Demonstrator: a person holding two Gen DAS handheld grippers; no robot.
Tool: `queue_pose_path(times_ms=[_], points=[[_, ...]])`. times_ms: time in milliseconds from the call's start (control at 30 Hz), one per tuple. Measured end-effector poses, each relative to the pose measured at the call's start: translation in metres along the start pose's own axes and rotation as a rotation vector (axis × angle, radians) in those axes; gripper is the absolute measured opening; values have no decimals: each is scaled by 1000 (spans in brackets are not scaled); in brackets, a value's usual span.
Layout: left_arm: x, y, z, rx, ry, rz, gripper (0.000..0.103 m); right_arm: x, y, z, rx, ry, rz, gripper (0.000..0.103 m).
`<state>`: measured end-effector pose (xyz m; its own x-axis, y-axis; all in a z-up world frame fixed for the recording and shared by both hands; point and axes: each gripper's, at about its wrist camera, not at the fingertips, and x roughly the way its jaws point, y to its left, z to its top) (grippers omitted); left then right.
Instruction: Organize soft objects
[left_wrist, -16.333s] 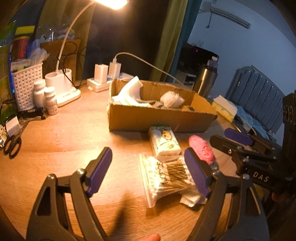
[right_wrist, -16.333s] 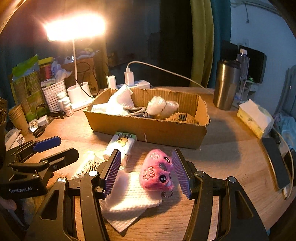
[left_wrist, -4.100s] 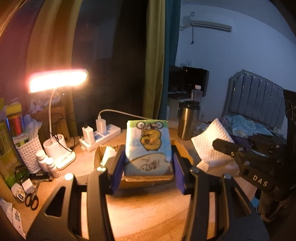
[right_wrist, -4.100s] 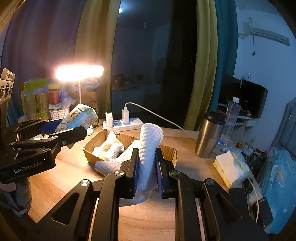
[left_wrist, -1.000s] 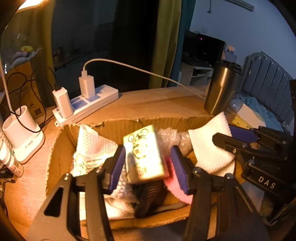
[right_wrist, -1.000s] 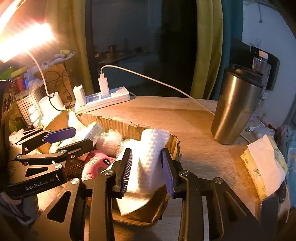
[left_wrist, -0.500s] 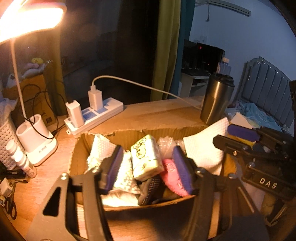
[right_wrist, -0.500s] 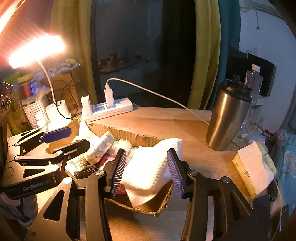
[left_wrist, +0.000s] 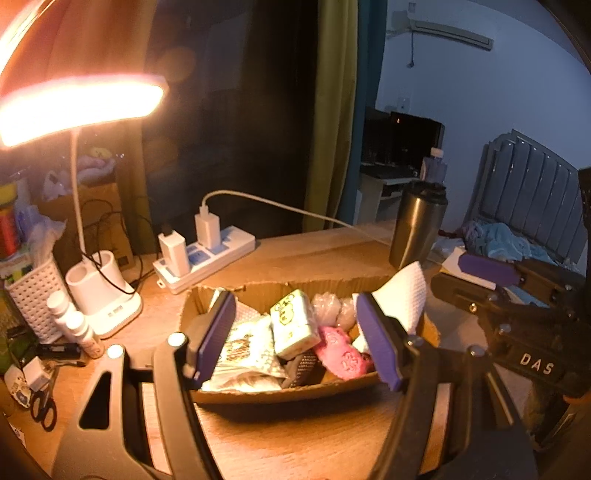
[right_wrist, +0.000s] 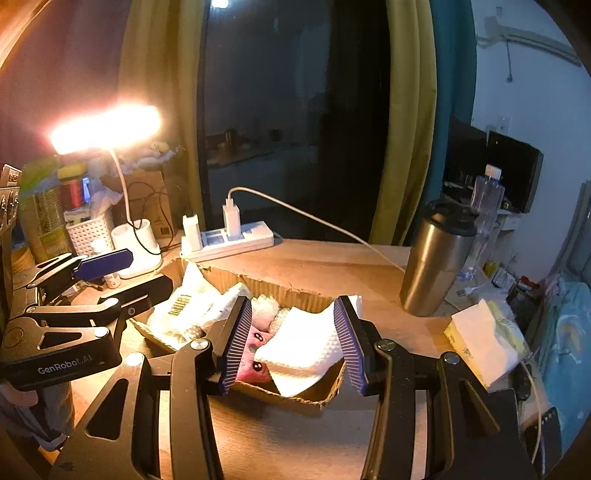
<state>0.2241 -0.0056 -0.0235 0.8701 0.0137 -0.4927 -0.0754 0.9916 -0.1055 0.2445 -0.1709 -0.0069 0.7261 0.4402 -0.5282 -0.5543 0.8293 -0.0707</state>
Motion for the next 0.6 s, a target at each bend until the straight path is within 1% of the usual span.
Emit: queue_pose_path(times_ms=[600], points=[[-70, 6, 7, 7, -117, -9, 69, -59, 29, 8, -34, -83, -30, 49]])
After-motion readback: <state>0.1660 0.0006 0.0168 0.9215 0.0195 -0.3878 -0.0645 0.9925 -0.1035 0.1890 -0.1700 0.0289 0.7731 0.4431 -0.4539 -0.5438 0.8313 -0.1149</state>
